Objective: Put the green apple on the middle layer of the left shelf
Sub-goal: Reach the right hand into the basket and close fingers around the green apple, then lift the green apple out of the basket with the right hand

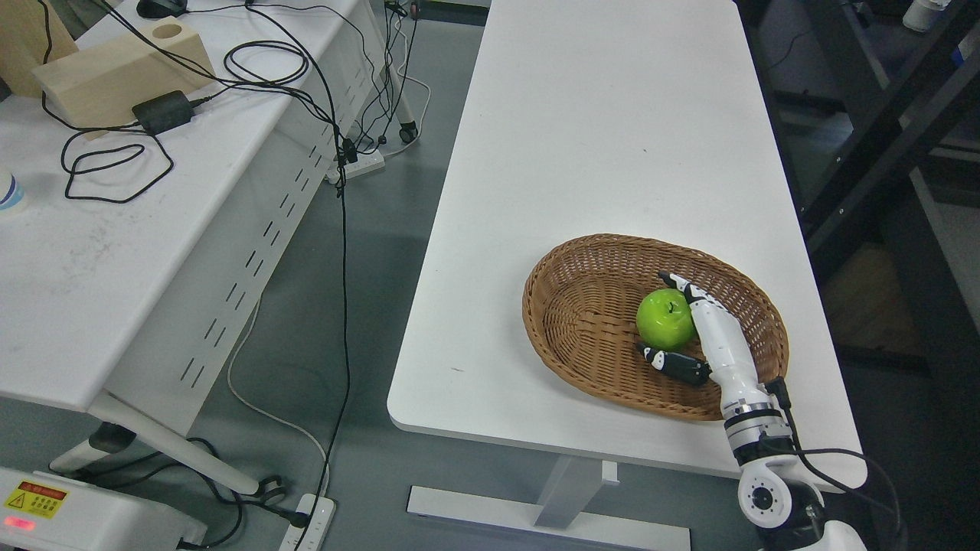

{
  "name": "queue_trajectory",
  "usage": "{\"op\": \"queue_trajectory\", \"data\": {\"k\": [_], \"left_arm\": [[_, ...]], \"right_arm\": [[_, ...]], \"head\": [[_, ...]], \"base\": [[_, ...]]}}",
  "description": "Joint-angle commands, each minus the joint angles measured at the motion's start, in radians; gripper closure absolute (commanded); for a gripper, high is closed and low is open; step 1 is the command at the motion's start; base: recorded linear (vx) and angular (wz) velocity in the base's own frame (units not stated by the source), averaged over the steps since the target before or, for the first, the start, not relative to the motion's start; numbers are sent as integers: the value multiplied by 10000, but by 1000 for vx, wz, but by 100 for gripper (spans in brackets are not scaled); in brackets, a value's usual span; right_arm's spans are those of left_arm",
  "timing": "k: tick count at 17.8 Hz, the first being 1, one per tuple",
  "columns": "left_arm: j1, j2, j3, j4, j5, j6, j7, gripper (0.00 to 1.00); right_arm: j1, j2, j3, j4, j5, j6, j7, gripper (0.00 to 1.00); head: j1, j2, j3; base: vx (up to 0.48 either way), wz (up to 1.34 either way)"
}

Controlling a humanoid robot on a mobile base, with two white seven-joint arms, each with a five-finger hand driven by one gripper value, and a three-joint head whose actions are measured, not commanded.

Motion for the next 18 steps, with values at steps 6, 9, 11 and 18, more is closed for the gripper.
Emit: {"op": "queue_trajectory", "data": {"k": [6,9,11,18], "left_arm": [[0,175,0,0,0,-3,-7,0],[0,175,0,0,0,-3,8,0],[0,175,0,0,0,-3,8,0],[0,175,0,0,0,-3,-7,0]], "right_arm": [[62,209,-32,29,-28,-448,-172,95],[122,164,-537,-170,-196,-570,-264,100],[245,133,-1072,-461,-441,-907,-264,100],[246,576,-2271,-662,-1976,-939,-295,100]], "head": [[0,0,0],[0,0,0],[0,0,0],[0,0,0]], "base": [[0,0],[0,0],[0,0],[0,0]]}}
